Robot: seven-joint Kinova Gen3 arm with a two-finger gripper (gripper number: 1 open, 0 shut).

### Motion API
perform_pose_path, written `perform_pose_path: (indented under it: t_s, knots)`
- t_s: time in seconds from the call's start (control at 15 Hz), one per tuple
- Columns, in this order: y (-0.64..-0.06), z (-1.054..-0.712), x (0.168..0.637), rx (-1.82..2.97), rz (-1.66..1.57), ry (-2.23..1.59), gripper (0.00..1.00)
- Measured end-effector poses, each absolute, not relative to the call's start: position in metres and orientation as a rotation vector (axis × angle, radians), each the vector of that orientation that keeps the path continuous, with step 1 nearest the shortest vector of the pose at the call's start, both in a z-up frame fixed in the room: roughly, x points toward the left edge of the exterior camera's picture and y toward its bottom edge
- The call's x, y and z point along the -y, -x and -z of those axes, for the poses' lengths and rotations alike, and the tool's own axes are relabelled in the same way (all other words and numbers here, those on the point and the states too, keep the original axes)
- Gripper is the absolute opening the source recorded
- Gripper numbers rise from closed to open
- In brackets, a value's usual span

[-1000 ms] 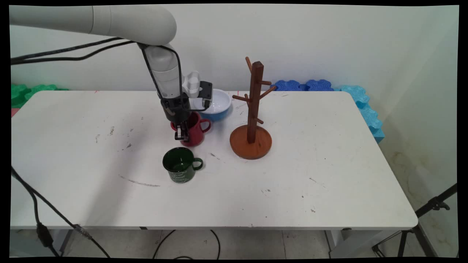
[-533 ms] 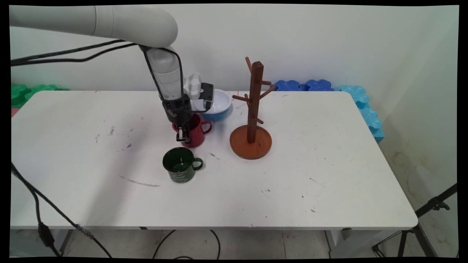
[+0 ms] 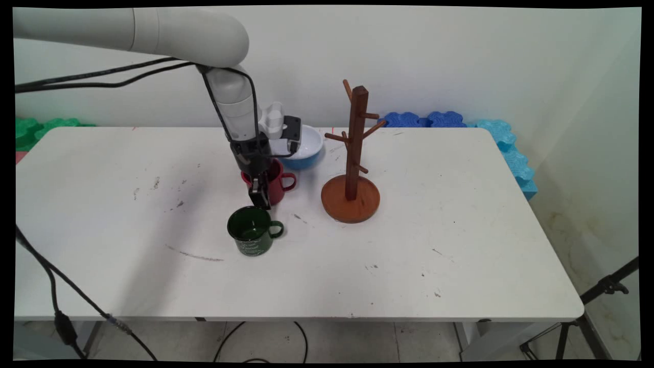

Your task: Place the picked object on the table

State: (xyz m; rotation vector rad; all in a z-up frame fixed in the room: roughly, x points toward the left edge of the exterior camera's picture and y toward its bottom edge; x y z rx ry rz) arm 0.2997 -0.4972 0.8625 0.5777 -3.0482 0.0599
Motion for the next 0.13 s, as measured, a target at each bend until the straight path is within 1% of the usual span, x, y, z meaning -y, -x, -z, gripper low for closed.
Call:
perform_pose_path:
  t_s: [0.13]
  knots:
    - [-0.2961,-0.8716,0.4976,3.02,-0.077,-0.57,1.0]
